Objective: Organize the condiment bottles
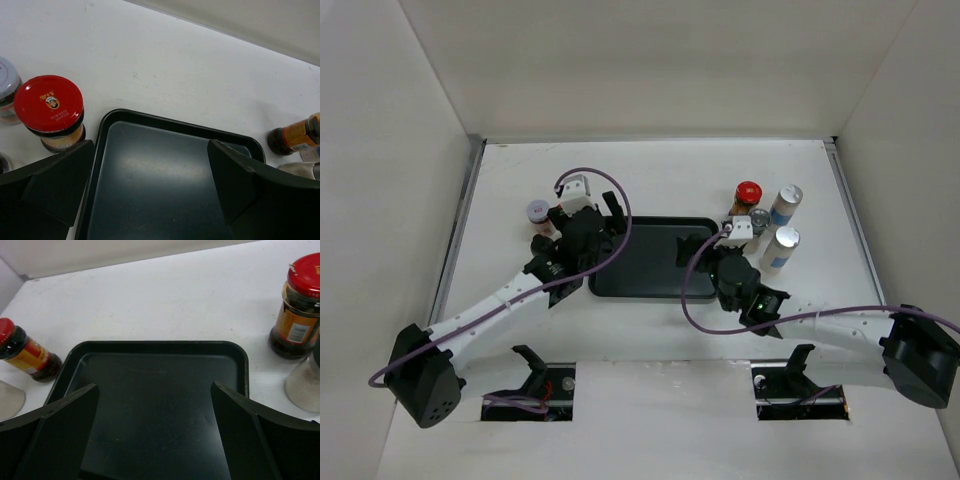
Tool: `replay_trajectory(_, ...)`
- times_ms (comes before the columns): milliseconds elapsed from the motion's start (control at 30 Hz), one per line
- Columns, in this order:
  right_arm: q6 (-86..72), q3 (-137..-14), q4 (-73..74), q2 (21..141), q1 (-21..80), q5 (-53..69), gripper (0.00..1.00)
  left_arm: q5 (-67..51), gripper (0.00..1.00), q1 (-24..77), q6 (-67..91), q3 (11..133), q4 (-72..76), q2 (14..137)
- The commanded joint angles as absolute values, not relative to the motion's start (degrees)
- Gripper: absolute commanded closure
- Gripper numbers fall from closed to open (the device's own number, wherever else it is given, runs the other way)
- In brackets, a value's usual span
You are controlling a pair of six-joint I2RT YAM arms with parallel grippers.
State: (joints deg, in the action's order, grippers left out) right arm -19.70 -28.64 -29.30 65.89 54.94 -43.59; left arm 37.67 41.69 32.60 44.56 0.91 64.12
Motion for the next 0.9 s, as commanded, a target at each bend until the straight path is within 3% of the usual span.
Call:
replay_trajectory(0, -20.74, -27.43, -35.5, 65.39, 55.24, -40.52, 0.0, 39.11, 0.0, 41.0, 32.61, 46.41, -0.89, 62.32)
replay_trajectory(333, -22.32, -24.52, -38.5, 63.63, 55.24, -33.85, 0.0, 43.5, 0.0, 38.19, 23.04, 50.79, 1.23, 65.39)
replay_trajectory(367, -23.02, -24.61, -37.97, 63.72, 55.24, -32.27, 0.05, 44.03, 0.0, 38.01, 22.16, 50.97, 1.84, 65.56)
replay_trajectory(433, -23.55, -24.96, -37.53, 63.81, 55.24, -30.42, 0.53, 43.34, 0.0, 37.05, 20.14, 51.06, 4.47, 65.92)
replay_trajectory(467, -23.55, -25.31, -36.92, 64.24, 55.24, -30.41, 0.7, 42.46, 0.03, 36.35, 19.08, 51.24, 5.18, 66.18)
replay_trajectory(500, -23.64, -25.66, -35.78, 64.6, 55.24, -30.32, 0.79, 41.41, 0.33, 35.65, 18.46, 51.5, 5.97, 66.53)
replay_trajectory(533, -23.82, -26.1, -34.55, 64.86, 55.24, -30.15, 0.82, 41.14, 0.61, 34.77, 18.28, 51.94, 5.8, 66.97)
replay_trajectory(567, -24.08, -26.36, -33.85, 65.12, 55.06, -30.15, 0.81, 40.87, 0.68, 33.98, 18.28, 52.38, 5.28, 67.58)
replay_trajectory(633, -24.52, -26.46, -33.75, 65.3, 54.89, -30.06, 0.71, 40.17, 0.66, 32.22, 18.54, 52.99, 4.05, 69.07)
replay_trajectory(700, -24.52, -26.11, -34.19, 64.95, 54.71, -29.97, 0.54, 40.69, 0.52, 31.33, 19.07, 53.17, 3.25, 70.31)
replay_trajectory(767, -24.52, -25.75, -34.89, 65.39, 54.01, -29.88, 0.36, 41.48, 0.32, 30.19, 19.6, 53.35, 2.29, 71.1)
replay_trajectory(867, -24.61, -26.19, -34.54, 66.18, 53.83, -29.09, 0.21, 42.8, 0.16, 28.26, 20.3, 53.09, 0.71, 72.07)
